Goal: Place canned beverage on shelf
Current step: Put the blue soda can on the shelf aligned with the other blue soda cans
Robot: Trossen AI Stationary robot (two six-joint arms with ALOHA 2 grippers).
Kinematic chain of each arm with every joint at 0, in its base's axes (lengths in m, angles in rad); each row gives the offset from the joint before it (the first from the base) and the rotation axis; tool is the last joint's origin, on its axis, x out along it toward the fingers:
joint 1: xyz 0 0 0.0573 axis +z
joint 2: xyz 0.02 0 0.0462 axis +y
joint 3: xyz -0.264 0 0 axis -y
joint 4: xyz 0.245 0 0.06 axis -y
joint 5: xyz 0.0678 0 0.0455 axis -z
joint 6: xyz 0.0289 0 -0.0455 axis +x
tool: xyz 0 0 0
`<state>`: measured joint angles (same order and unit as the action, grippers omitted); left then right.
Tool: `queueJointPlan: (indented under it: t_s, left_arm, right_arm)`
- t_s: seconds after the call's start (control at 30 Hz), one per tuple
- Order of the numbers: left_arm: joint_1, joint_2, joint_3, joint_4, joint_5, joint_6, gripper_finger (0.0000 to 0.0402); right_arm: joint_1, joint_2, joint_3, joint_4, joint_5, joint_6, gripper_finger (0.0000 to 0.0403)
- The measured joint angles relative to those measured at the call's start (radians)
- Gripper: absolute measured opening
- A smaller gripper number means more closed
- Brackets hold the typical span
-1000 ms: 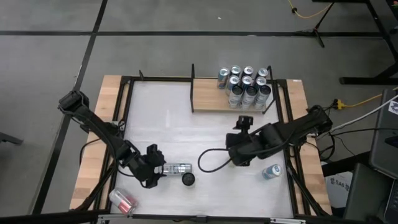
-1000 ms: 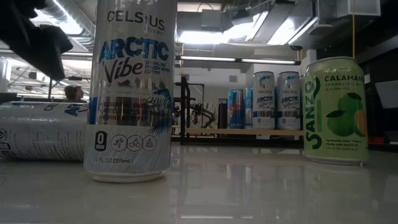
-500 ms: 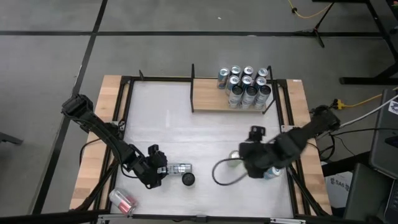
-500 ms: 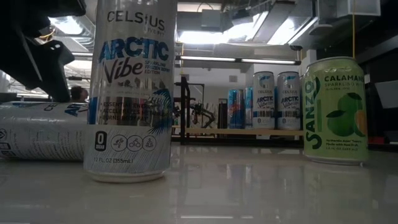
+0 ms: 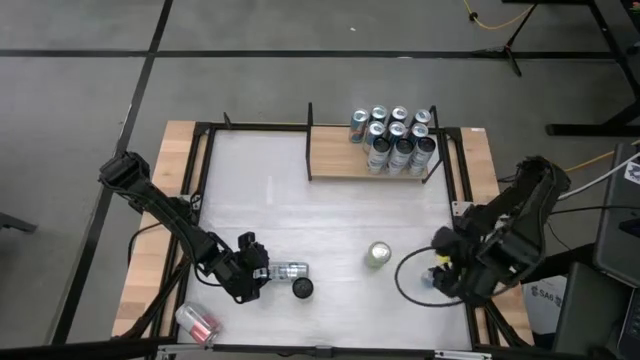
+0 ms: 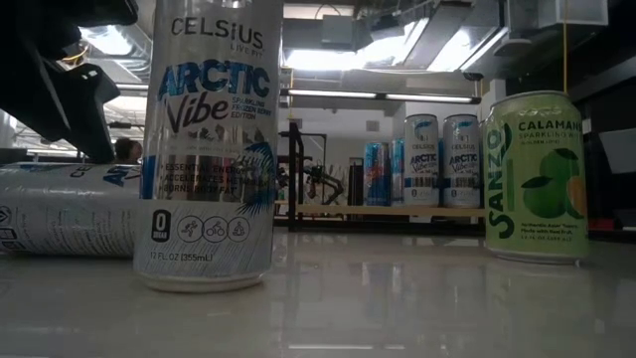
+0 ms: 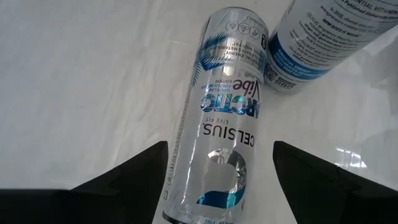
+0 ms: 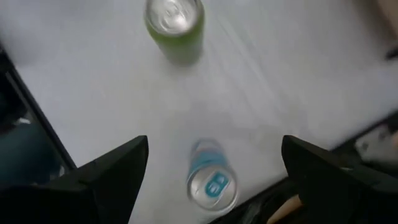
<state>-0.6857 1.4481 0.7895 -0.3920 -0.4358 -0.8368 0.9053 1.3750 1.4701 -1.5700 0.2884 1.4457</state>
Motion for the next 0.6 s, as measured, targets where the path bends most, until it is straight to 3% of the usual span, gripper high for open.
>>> queueJointPlan:
  t_s: [0.3,0.6]
  left_arm:
    - [0.000,0.000,0.000,0.004,0.000,0.000,0.0283]
    - [0.000,0.000,0.000,0.005,0.000,-0.001,0.0283]
  right_arm:
    - [0.079,0.001,-0.109,-0.001,-0.087,0.345,0.0358]
    - [0.103,0.001,-0.209,0.105,-0.134,0.445,0.0358]
